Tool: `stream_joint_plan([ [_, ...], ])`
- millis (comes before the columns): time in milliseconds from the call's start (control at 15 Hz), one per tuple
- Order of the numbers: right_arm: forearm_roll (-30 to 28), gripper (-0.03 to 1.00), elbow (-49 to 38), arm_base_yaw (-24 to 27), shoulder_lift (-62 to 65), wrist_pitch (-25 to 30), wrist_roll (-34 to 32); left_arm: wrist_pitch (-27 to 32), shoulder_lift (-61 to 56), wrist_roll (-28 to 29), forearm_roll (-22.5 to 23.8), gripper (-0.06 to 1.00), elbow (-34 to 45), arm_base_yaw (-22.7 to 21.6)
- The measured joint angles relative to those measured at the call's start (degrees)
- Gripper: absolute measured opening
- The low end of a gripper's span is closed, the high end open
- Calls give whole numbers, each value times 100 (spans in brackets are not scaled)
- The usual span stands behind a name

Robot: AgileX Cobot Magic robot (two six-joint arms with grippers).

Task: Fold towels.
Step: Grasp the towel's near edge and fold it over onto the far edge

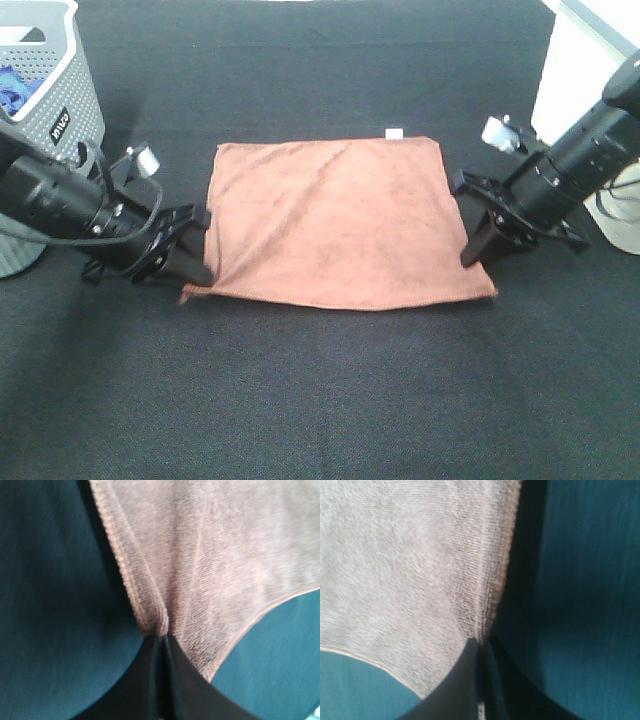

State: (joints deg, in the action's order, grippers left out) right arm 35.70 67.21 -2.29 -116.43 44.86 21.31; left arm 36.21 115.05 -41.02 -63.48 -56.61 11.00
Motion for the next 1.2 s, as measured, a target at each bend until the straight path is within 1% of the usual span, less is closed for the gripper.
stream_joint_plan([
  [67, -6, 0, -315, 0, 126, 11, 0, 86, -46, 183, 269, 0, 195, 0],
  [200, -17, 0, -802, -11, 401, -46, -6, 143, -223, 235, 378, 0, 573, 0],
  [333, -17, 0, -1100, -11, 653, -80, 0, 143, -556, 246, 441, 0, 842, 0],
  [467, 52, 0, -1100, -11, 699, -178, 46, 97, -630, 246, 435, 0, 859, 0],
  [600, 367, 0, -928, -11, 779, -361, 458, -178, -808, 223, 435, 0, 785, 0],
  [667, 573, 0, -682, -11, 779, -481, 647, -350, -842, 183, 435, 0, 602, 0],
  [733, 716, 0, -269, -11, 665, -521, 751, -590, -848, 160, 435, 0, 241, 0],
  [933, 745, 0, 934, -11, 23, -395, 728, -865, -636, 160, 441, 0, -670, 0],
  [1067, 584, 0, 1862, -11, -510, -160, 550, -1026, -304, 195, 487, 0, -1261, 0],
  [1133, 338, 0, 2441, -11, -917, -63, 315, -1203, -6, 235, 498, 0, -1616, 0],
  [1200, 160, 0, 2790, -11, -1112, -40, 143, -1278, 195, 235, 516, 0, -1828, 0],
])
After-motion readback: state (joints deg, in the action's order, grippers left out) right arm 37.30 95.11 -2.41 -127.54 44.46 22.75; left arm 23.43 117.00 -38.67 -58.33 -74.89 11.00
